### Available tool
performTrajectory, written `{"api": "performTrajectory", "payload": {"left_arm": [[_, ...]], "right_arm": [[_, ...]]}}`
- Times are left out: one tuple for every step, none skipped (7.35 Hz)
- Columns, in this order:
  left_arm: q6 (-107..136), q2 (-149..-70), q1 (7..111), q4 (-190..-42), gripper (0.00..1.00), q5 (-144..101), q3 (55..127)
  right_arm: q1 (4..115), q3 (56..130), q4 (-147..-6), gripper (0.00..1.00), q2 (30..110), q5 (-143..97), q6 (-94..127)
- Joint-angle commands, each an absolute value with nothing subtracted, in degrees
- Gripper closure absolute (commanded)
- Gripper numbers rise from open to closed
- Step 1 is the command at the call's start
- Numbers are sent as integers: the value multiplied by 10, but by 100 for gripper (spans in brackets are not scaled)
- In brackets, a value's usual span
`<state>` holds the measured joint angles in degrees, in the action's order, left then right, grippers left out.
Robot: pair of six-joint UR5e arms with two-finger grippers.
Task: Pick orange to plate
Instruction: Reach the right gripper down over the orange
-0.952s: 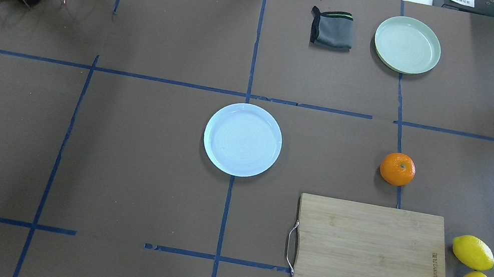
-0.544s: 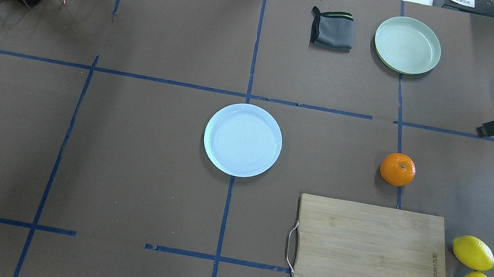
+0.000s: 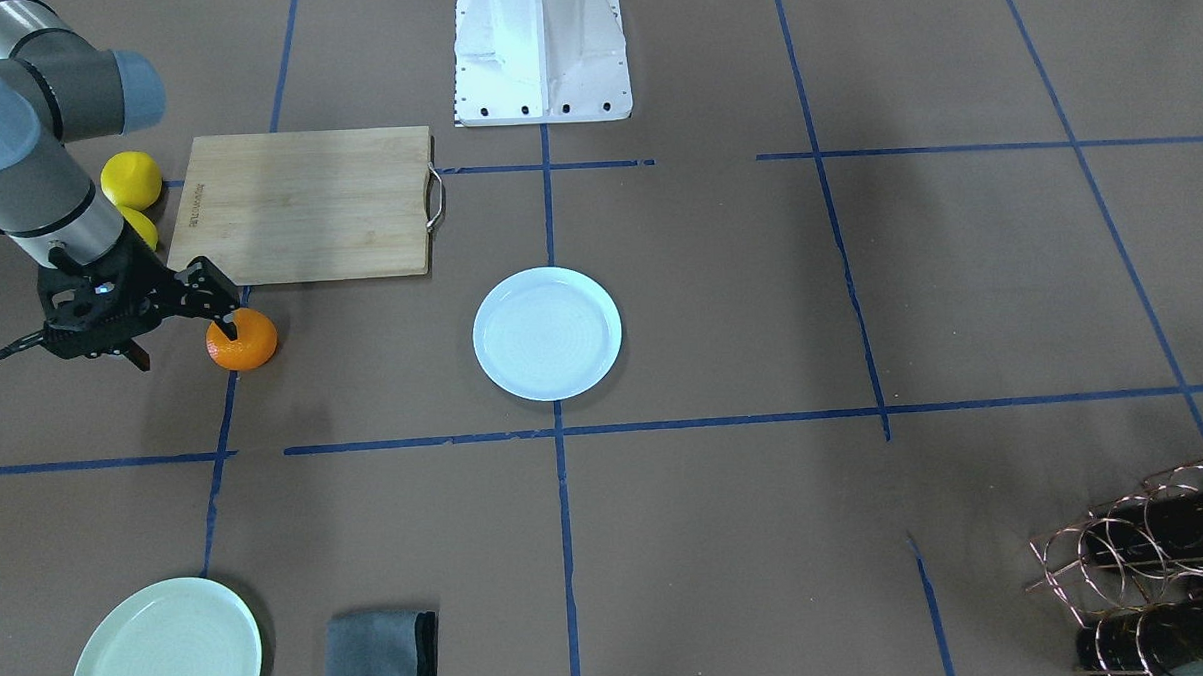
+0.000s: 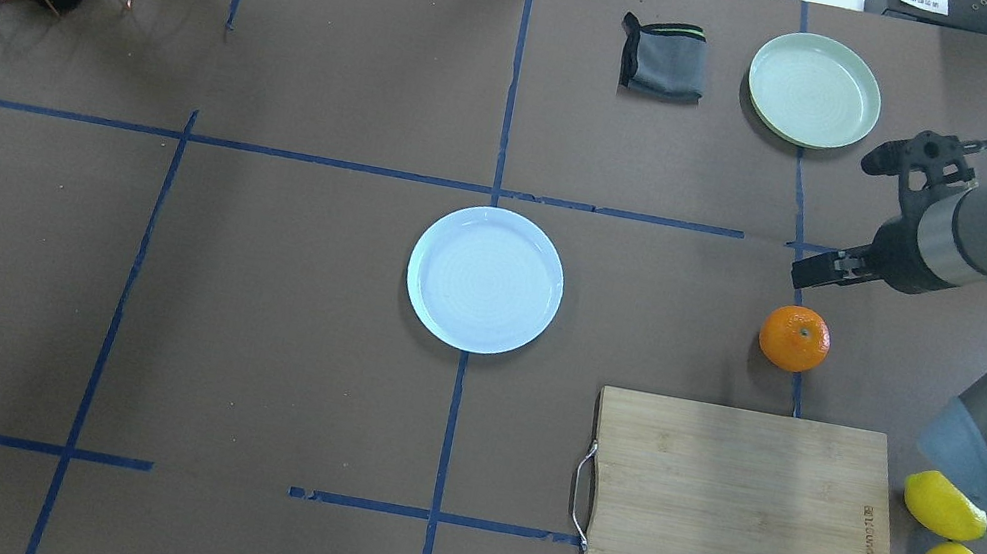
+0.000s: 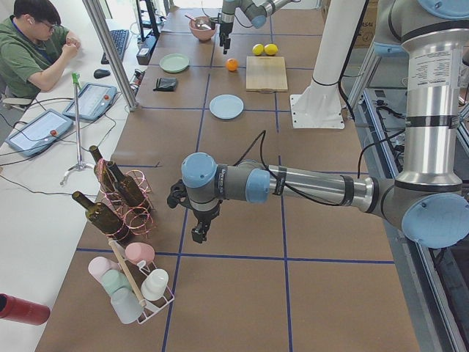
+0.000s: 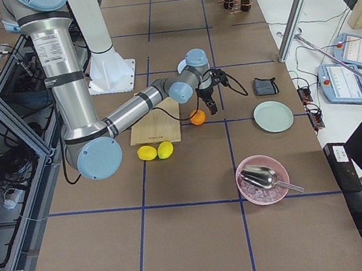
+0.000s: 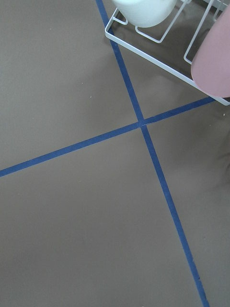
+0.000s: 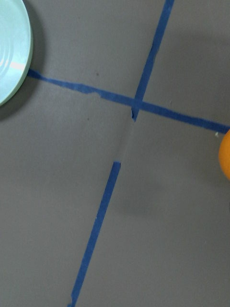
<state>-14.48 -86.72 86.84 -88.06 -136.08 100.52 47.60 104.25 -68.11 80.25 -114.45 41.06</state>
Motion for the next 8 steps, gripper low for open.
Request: {"api": "performTrajectory", "payload": {"left_arm": [[-145, -868, 868, -881, 0, -1361, 1006], [-145, -868, 868, -881, 0, -1361, 1006], [-145, -868, 868, -881, 0, -1361, 1007], [-145, -868, 869, -881, 0, -1361, 1010], [-145, -868, 868, -881, 0, -1361, 1010], [-145, -868, 868, -881, 0, -1361, 1010], [-146, -868, 868, -881, 0, -1361, 1010], [-145, -868, 868, -881, 0, -1361, 1010]], "right_arm": [[421, 1038, -640, 0, 809, -1080, 474], [421, 1038, -639, 0, 829, -1078, 471], [420, 1036, -640, 0, 838, -1068, 469], [417, 1030, -640, 0, 840, -1063, 469], [406, 1030, -640, 0, 838, -1060, 475], [397, 1030, -640, 0, 838, -1053, 475], [395, 1029, -640, 0, 838, -1051, 475], [392, 1024, -640, 0, 838, -1049, 475]]}}
